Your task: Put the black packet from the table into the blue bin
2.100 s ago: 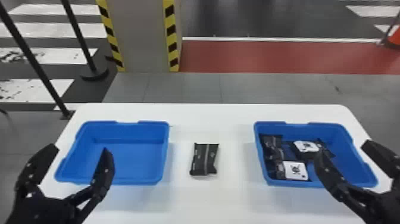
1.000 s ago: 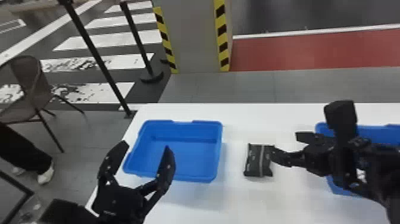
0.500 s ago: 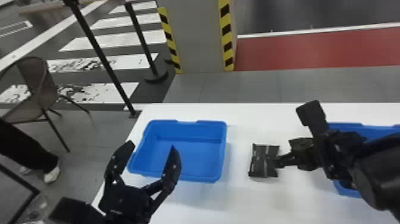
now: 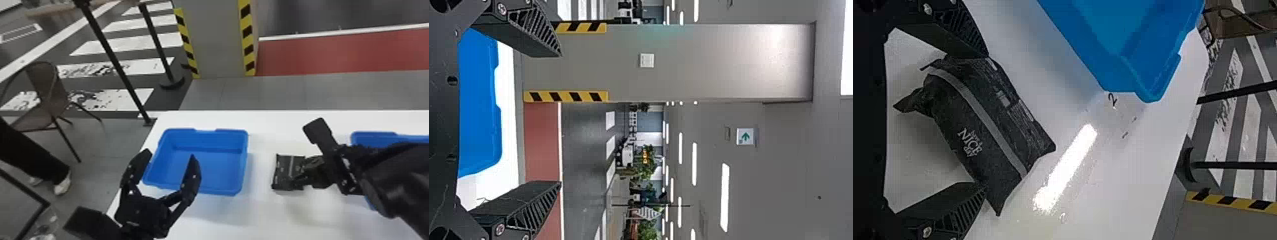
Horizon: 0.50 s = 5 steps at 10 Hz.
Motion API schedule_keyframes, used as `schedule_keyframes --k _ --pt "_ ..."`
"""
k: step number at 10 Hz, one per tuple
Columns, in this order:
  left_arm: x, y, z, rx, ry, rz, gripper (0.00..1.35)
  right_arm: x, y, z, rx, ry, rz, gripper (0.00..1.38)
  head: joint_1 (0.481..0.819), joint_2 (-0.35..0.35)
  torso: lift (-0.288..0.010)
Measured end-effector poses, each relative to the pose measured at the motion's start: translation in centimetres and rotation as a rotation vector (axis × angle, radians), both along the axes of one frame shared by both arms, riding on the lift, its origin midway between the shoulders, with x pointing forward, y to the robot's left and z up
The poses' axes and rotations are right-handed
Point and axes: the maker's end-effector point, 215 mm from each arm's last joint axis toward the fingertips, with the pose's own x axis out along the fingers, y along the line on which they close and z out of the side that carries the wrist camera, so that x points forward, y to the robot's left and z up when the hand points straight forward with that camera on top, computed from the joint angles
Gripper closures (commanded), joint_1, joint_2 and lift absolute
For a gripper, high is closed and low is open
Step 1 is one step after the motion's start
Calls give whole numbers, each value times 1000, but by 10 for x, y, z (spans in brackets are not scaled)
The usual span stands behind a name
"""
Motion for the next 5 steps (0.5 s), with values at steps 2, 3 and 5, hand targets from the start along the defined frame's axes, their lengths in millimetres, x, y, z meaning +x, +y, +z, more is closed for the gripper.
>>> schedule_keyframes --k 2,3,5 --pt "1 0 -2 -3 6 -1 114 -2 7 -4 -19 -8 26 708 695 325 -110" --pt "1 -1 -3 -5 7 -1 114 -5 8 -9 -35 -4 33 840 695 327 -110" --pt "1 -1 -3 -7 8 -2 114 -14 6 -21 -64 21 40 897 695 328 -110"
